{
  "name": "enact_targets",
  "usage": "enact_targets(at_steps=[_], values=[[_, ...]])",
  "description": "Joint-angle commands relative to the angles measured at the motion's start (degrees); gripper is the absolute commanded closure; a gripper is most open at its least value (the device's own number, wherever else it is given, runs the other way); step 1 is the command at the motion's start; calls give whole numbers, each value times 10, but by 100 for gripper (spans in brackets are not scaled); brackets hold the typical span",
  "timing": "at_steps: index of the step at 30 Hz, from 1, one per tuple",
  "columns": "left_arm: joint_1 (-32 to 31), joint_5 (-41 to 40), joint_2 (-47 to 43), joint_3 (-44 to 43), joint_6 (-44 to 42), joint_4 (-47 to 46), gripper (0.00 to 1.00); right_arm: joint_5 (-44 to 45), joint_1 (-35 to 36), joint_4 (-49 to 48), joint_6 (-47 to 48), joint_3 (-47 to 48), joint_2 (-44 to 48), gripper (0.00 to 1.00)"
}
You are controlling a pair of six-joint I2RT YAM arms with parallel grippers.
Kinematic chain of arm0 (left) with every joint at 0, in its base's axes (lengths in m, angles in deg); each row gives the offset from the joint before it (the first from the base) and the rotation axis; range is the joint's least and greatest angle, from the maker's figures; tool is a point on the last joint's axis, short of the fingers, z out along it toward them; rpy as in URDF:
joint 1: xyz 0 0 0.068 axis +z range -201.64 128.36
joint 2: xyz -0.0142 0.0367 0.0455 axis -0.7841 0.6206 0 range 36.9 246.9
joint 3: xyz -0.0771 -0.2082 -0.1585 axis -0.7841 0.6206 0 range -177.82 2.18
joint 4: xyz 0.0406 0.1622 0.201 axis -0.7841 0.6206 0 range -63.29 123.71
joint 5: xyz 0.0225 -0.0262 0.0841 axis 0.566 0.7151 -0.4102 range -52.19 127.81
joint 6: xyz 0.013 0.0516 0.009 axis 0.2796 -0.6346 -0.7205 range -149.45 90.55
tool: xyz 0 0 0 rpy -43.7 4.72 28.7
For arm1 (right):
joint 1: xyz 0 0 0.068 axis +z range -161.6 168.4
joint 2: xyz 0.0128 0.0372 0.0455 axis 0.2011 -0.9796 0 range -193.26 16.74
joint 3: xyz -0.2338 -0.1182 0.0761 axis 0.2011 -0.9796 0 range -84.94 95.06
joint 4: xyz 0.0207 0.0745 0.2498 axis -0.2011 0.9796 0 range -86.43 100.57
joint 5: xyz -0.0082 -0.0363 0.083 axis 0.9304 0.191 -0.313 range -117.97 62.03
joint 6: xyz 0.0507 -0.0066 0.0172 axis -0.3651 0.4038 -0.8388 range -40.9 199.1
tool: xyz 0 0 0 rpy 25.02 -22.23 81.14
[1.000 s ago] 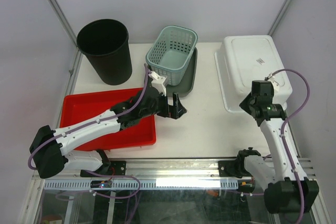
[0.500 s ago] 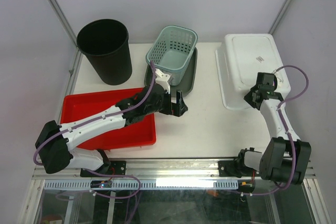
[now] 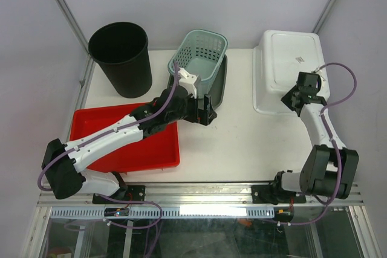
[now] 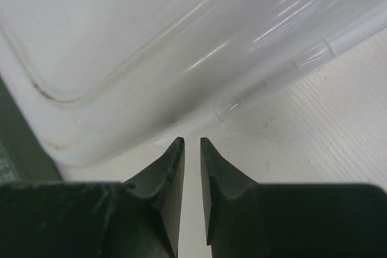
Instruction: Turn the large container upside down
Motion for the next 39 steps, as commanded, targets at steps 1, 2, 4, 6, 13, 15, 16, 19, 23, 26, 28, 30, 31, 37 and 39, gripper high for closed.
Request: enact_targets(at_steps=[1,2,4,6,13,15,16,19,23,26,28,30,31,37,39], values=[[12,-2,-8,-66,-39,11,1,-41,-3,-3,17,-19,111,79],[15,-4,-3,-78,-44,17,1,-55,-2,5,22,-30,137,77],[27,-19,12,-102,-48,31,1,-81,-3,31,26,-53,191,71],[57,-23,49,-137,-53,57,1,-113,-1,62,26,-82,247,61],[89,-4,191,-340,-125,150,1,-217,3,128,-10,-160,383,36],[92,-33,227,-388,-140,161,1,-214,3,149,-13,-161,407,30],[95,-39,250,-414,-147,171,1,-210,3,158,-12,-157,416,29],[97,-52,314,-493,-160,199,1,-204,4,178,-4,-142,426,26],[97,-85,383,-545,-185,213,1,-210,4,194,-1,-122,426,25],[97,-114,422,-566,-203,214,1,-218,3,193,-2,-121,429,25],[98,-127,444,-581,-213,214,3,-219,3,195,-3,-122,431,25],[98,-136,466,-597,-222,215,9,-218,3,196,-2,-123,432,25],[98,-136,472,-601,-224,215,15,-217,3,198,-1,-124,432,25],[98,-114,472,-606,-226,212,56,-211,3,205,0,-121,434,25],[97,-111,469,-611,-237,211,75,-210,3,207,-1,-120,435,25]])
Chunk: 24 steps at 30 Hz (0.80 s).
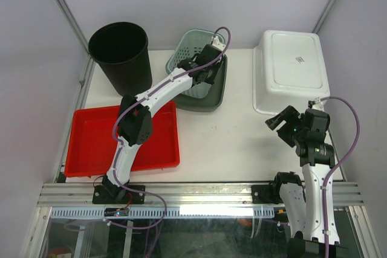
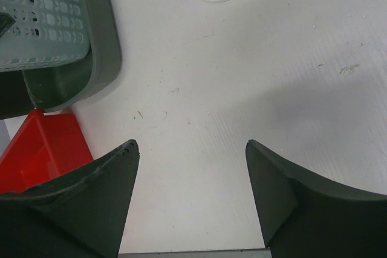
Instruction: Turn the large container upside down
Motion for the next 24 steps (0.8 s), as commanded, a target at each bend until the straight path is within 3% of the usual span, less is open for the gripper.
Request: enact_targets(at_steps=[1,3,4,11,21,24], values=[[0,0,-31,-45,-34,-17,83,-7,2,-4,4,26,11,26],[0,-3,-41,-55,-43,-17,98,-5,2,2,2,27,17,26],[0,2,-49,-61,-48,-17,100,-3,1,5,1,28,22,25],[-6,83,-147,-75,-24,-17,100,-1,2,22,-5,59,36,26],[0,374,-285,-20,88,-29,100,107,2,61,56,243,24,26],[4,499,-294,35,171,-70,100,218,2,71,69,291,33,22]])
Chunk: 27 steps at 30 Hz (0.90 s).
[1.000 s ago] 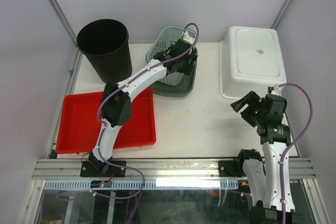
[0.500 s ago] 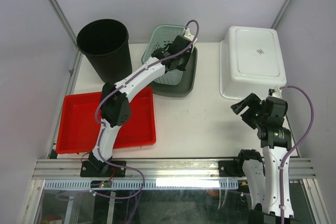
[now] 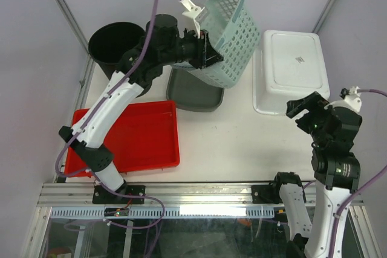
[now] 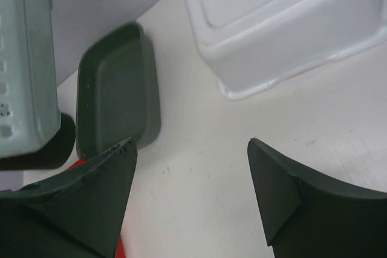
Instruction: Turn the large container upside down
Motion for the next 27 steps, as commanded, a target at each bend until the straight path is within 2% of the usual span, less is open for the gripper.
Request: enact_targets(at_steps=[1,4,7,9,13,18,22,27], values=[[2,230,-23,83,132,-104,100,165,2,4,44,74,21,19],[1,311,-50,201,229,-216,100,200,4,-4,77,105,32,17],[1,397,-77,312,357,-382,100,233,11,31,85,166,9,17],[-1,427,-85,370,453,-489,100,255,18,56,86,201,-9,17],[-8,439,-93,507,622,-719,100,252,33,59,85,229,-14,16],[-27,419,-58,595,809,-968,100,223,44,67,79,236,-30,16],[-31,377,-30,650,912,-1100,100,194,44,73,75,227,-43,16],[-35,330,9,698,997,-1208,100,139,44,79,82,221,-53,15]])
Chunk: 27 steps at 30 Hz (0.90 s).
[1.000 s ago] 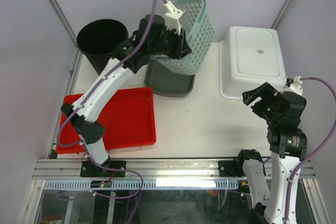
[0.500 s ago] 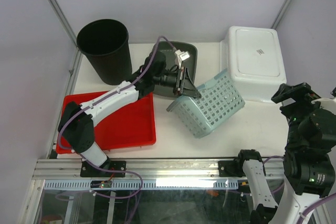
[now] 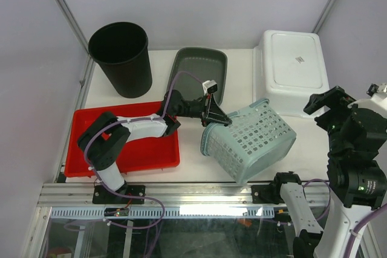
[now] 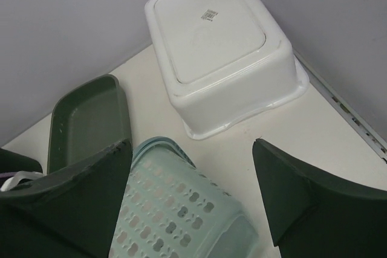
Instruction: Turn the large container upside down
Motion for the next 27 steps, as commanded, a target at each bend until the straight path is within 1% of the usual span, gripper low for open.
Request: enact_targets(at_steps=[1,7,13,17,19,21,27], values=[[-3,-60,25,33,139,-239,100,-52,4,1,11,2,-13,15],[-4,-96,55,79,161,-258,100,-72,4,3,10,-15,-16,15],[0,-121,126,127,195,-348,100,-117,4,11,9,-25,-22,15],[6,-134,172,158,208,-400,100,-187,4,9,3,-49,-32,15],[6,-132,186,165,200,-404,100,-227,4,10,4,-65,-40,15],[6,-128,196,170,188,-400,100,-244,4,11,4,-80,-44,15],[7,-112,201,177,125,-351,100,-248,4,15,6,-97,-34,15]])
